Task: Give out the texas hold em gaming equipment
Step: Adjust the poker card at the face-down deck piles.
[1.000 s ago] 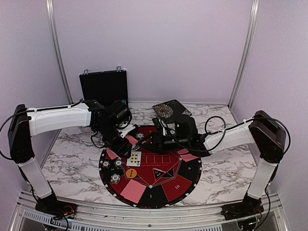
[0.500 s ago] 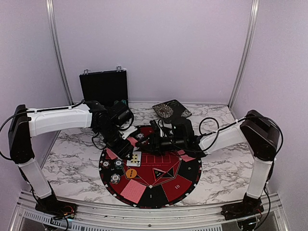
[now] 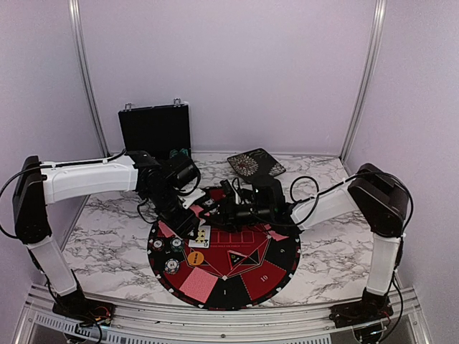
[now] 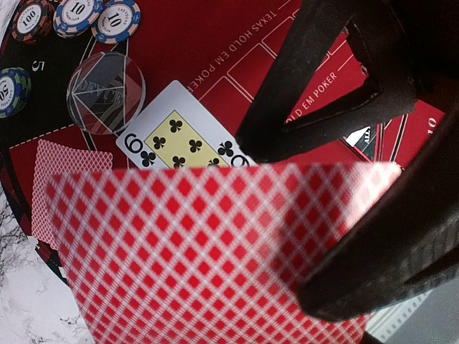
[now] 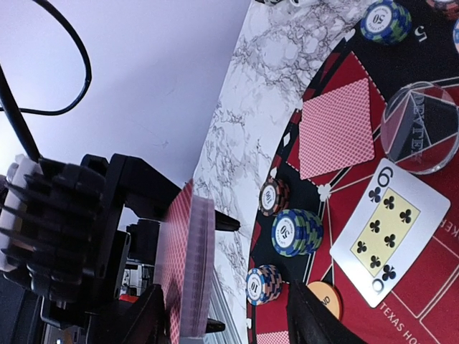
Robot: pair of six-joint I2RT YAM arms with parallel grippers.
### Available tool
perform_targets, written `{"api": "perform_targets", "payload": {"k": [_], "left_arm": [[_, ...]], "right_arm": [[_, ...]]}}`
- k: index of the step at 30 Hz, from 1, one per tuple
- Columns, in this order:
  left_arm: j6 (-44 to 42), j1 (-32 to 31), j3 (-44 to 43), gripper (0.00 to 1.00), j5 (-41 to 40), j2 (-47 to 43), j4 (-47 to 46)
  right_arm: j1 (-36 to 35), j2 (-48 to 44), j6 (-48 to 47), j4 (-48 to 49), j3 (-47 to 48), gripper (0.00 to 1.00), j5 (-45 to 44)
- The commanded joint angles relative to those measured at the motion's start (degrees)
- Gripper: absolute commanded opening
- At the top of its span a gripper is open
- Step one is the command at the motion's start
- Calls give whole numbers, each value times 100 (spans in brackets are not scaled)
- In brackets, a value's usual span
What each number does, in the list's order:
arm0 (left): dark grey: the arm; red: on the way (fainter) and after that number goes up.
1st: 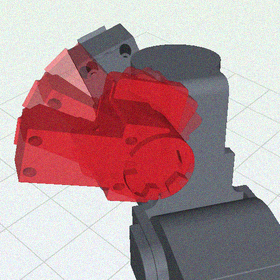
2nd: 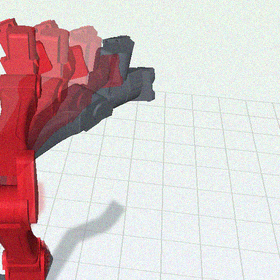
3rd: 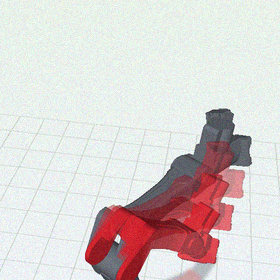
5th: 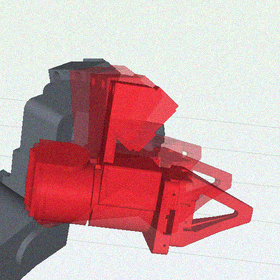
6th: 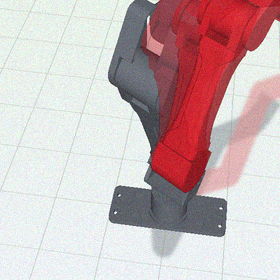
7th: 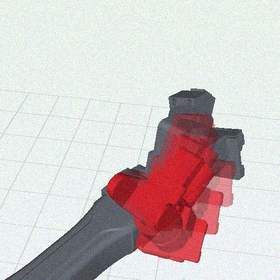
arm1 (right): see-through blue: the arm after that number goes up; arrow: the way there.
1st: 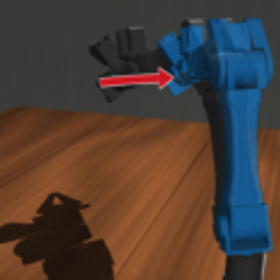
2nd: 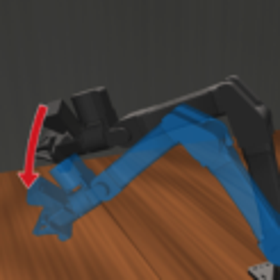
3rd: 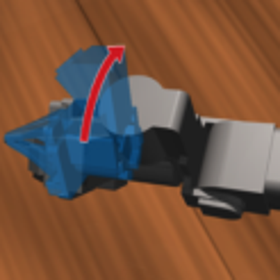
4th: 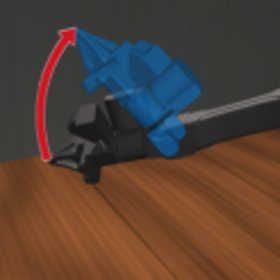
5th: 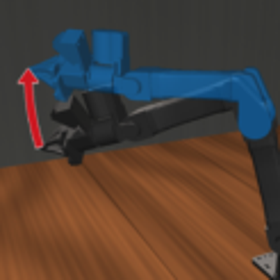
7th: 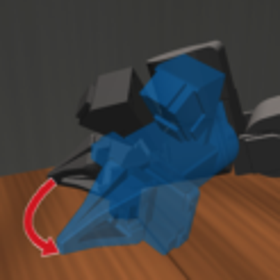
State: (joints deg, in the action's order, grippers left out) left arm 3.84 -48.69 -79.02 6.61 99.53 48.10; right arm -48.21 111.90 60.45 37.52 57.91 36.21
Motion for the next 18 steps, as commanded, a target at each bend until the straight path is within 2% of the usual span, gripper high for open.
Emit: {"api": "perform_targets", "payload": {"k": [1,9,18], "left_arm": [[-49,-49,-236,35,112,84,68],[-75,-45,-219,34,67,67,64],[-85,-41,-193,34,4,82,68]], "right_arm": [[31,129,84,206,255,54,63],[56,49,8,72,188,38,-51],[84,-162,-55,-33,110,33,-131]]}}
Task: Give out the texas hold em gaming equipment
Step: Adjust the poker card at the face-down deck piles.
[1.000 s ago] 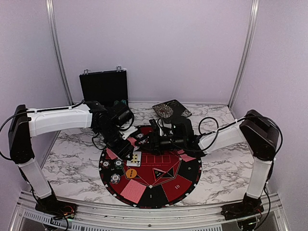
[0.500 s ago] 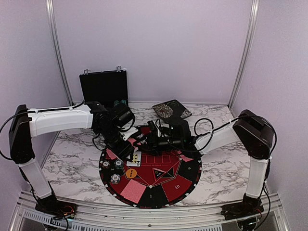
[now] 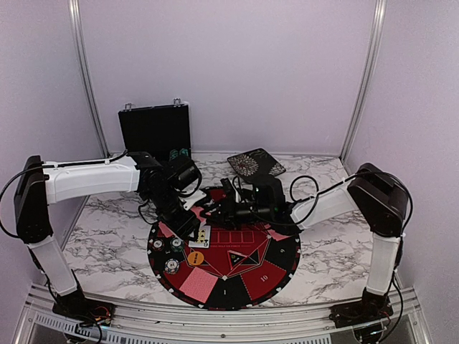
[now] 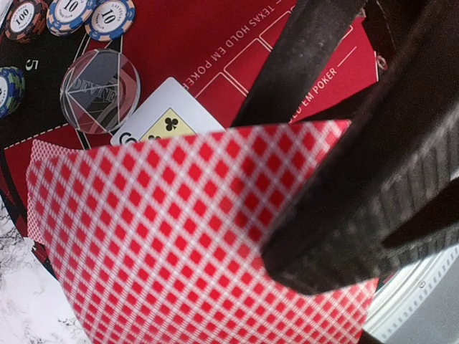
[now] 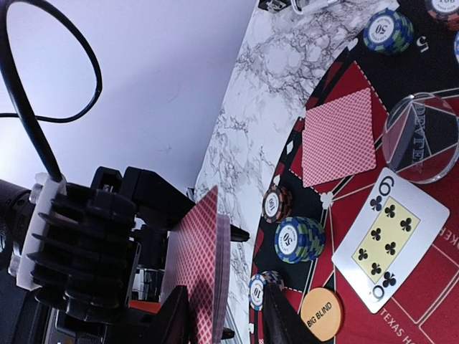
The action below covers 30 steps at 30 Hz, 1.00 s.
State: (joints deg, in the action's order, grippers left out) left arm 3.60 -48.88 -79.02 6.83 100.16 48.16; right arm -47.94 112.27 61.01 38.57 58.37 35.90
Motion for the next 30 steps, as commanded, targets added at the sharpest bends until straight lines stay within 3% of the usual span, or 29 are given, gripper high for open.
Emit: {"api": "perform_targets", "payload": {"k": [1,13,30], "left_arm": [[-61,-17,-192,34,-27,21,62],[-32,12,-168,34,-74,22,62],[-34,41,-191,34,-78,33,61]], "right_arm": [[65,-228,-113,-139,61,33,-101],[118,-492,-56,-124,-72,35,-134],[139,-400,-50,-174,-47,28,-72]]}}
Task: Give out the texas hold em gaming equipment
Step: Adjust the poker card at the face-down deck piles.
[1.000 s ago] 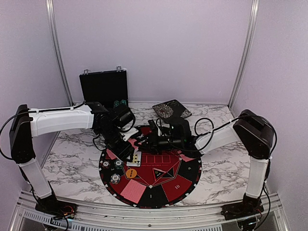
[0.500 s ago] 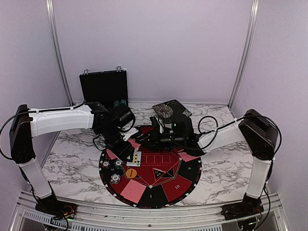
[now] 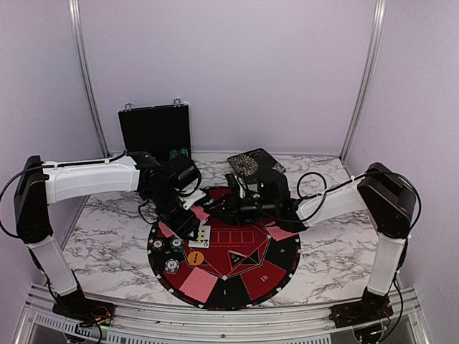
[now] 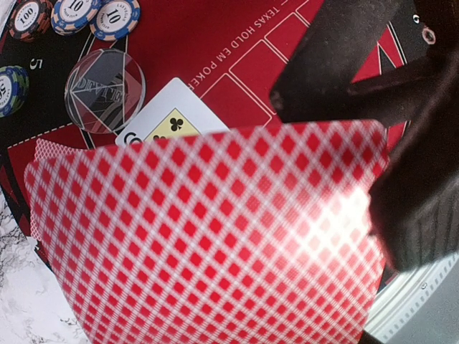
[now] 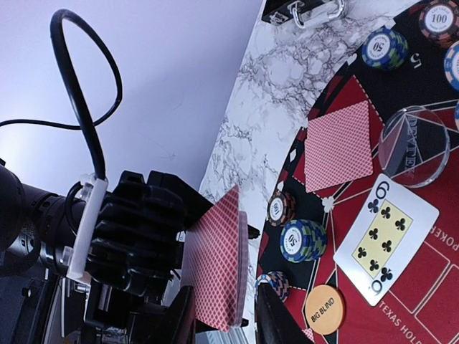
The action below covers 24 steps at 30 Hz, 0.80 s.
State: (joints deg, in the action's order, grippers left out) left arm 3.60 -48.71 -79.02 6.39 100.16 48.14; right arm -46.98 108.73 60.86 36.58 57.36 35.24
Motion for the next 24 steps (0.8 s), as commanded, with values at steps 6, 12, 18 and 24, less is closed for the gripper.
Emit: {"api": "perform_targets", "payload": {"k": [6,12,18,24], "left_arm": [[-38,23,-210,34,-6,58,55],[-48,20,-186,35,10,57,55],[-61,20,-175,34,10,48,55],[-62,23,-162,34,29,50,46]], "right_arm": [[18,46,-27,26,123,24,17],[5,142,-43,-3,224,20,34],[9,151,-54,-31,223,17,-22],[15,147,-56,-54,263,17,-88]]}}
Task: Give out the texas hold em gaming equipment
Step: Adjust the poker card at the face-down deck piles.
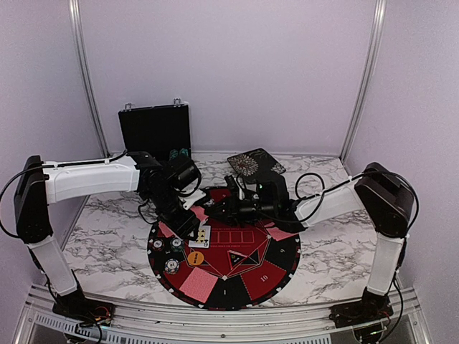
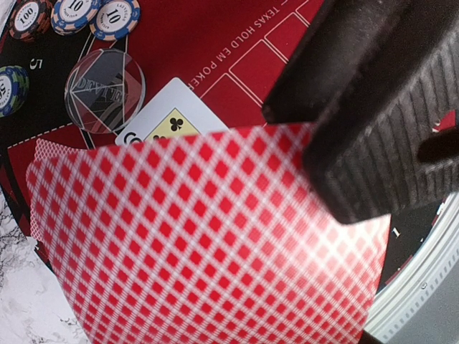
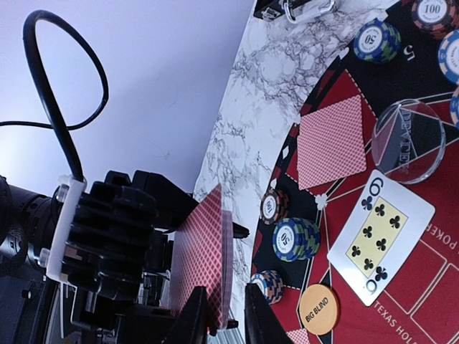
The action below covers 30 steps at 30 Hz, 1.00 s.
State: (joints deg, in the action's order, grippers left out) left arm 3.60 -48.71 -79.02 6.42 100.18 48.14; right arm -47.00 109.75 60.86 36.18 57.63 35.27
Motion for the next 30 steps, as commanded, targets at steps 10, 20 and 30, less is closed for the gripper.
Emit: {"api": "perform_targets", "payload": {"k": [10,20,30], "left_arm": [[-70,19,-141,34,11,21,46],[-68,27,-106,34,10,-10,38],[-65,28,-78,34,35,-41,29]], "right_arm": [[38,55,-74,-97,337,16,-131],[42,55,-107,-172,355,9,-184],[55,24,-127,-247,372,4,-277]]}}
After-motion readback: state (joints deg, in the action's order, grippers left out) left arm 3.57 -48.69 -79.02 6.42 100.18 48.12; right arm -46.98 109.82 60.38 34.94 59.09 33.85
